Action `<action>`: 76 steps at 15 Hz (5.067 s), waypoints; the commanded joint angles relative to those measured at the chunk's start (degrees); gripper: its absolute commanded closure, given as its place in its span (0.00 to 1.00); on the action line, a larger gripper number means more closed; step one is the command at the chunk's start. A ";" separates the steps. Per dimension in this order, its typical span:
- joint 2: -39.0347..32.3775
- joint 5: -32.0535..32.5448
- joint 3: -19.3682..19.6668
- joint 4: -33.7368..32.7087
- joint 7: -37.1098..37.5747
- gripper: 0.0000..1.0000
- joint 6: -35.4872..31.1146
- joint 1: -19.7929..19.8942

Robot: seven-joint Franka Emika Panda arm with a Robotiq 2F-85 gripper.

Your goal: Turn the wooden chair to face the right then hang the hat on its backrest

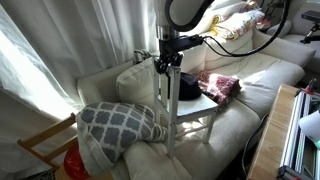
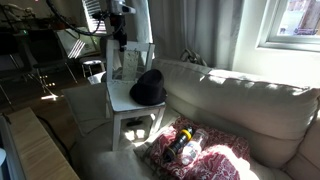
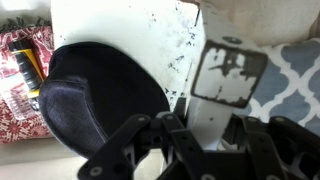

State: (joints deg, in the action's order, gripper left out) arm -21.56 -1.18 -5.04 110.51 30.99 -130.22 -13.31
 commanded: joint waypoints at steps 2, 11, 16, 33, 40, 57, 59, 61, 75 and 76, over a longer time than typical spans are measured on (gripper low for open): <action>0.46 4.28 1.37 0.55 1.71 0.93 -3.31 -2.19; 3.06 16.81 -0.47 3.40 3.56 0.93 -5.73 -7.70; 4.12 16.34 -2.36 6.22 0.19 0.93 -5.90 -7.34; 4.36 14.55 -5.82 8.89 -12.93 0.37 -10.12 -6.61; 5.91 12.72 -5.89 9.02 -21.32 0.00 -11.16 -5.05; 3.88 17.23 -1.73 8.22 -9.70 0.00 -7.94 -6.06; 3.70 17.52 -1.21 7.95 -7.61 0.00 -8.31 -6.05; 3.90 16.54 -1.23 7.74 -6.67 0.00 -8.35 -5.78; 19.81 11.42 -0.46 8.19 -3.34 0.00 -0.35 0.91; 19.93 13.54 0.12 9.14 -1.75 0.00 -1.94 2.02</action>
State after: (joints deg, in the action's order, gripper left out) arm -4.10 7.18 -6.18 116.41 23.76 -130.33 -13.76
